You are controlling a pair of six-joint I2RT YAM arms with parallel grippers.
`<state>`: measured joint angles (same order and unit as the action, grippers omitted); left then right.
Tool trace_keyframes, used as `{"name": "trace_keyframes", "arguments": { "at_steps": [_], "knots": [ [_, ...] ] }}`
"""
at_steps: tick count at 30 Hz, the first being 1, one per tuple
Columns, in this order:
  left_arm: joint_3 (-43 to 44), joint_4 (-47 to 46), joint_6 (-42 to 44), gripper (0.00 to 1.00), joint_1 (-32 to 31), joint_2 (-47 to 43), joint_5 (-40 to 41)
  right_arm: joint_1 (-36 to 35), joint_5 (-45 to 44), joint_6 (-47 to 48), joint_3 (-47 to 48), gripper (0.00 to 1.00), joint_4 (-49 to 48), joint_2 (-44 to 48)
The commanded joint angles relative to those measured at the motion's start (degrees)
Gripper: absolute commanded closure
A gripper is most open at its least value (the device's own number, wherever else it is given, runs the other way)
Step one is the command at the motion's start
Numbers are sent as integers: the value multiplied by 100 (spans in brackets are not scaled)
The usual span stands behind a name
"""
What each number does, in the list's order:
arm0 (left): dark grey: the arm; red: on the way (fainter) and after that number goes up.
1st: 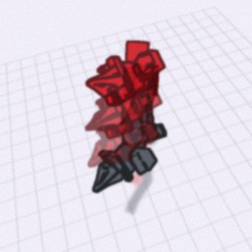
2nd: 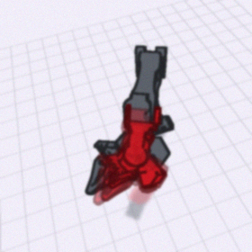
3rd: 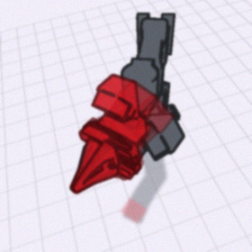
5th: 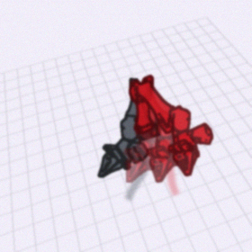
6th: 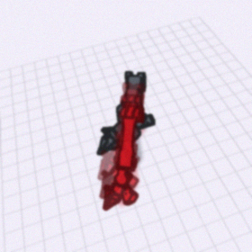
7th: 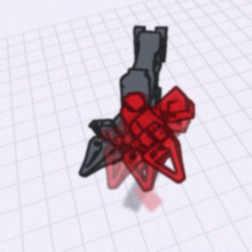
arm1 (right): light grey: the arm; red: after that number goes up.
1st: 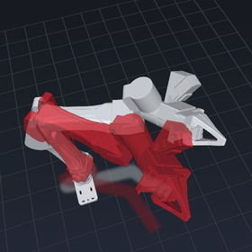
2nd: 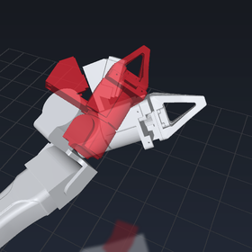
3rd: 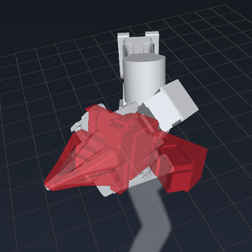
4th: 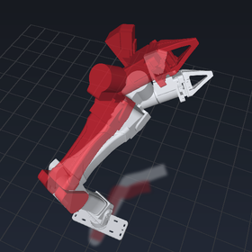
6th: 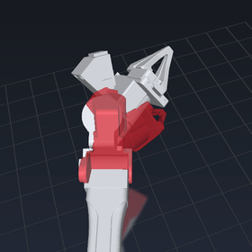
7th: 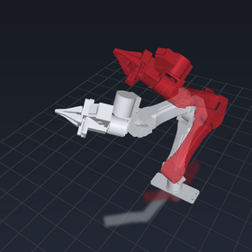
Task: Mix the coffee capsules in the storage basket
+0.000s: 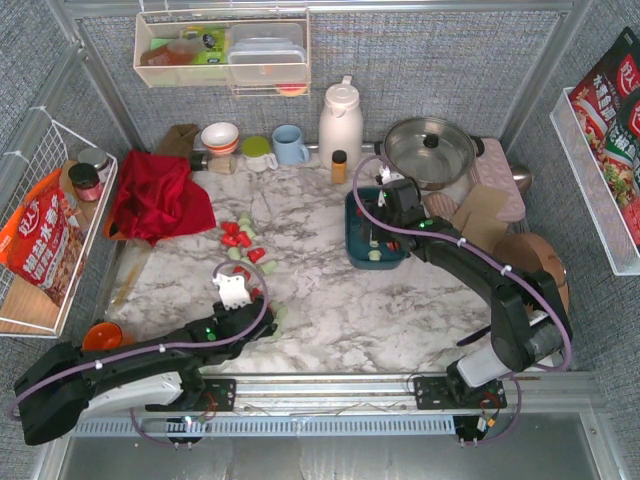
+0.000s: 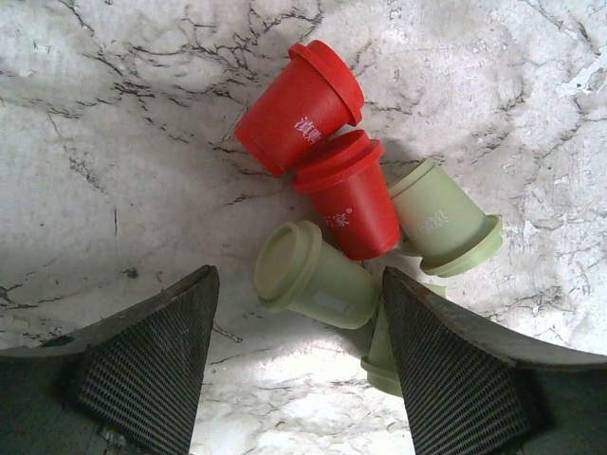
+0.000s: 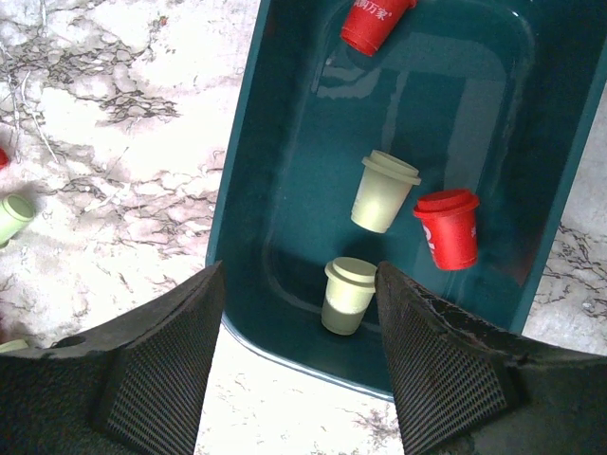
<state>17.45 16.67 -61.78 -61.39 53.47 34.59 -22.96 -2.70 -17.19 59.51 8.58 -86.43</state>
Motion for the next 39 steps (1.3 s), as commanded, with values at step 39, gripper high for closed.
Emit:
{"name": "trace_keyframes", "arguments": {
  "at_steps": [39],
  "knots": [
    [633, 829, 1082, 18, 364, -1026, -258, -14, 416, -118, 108, 30, 112, -114]
  ]
}}
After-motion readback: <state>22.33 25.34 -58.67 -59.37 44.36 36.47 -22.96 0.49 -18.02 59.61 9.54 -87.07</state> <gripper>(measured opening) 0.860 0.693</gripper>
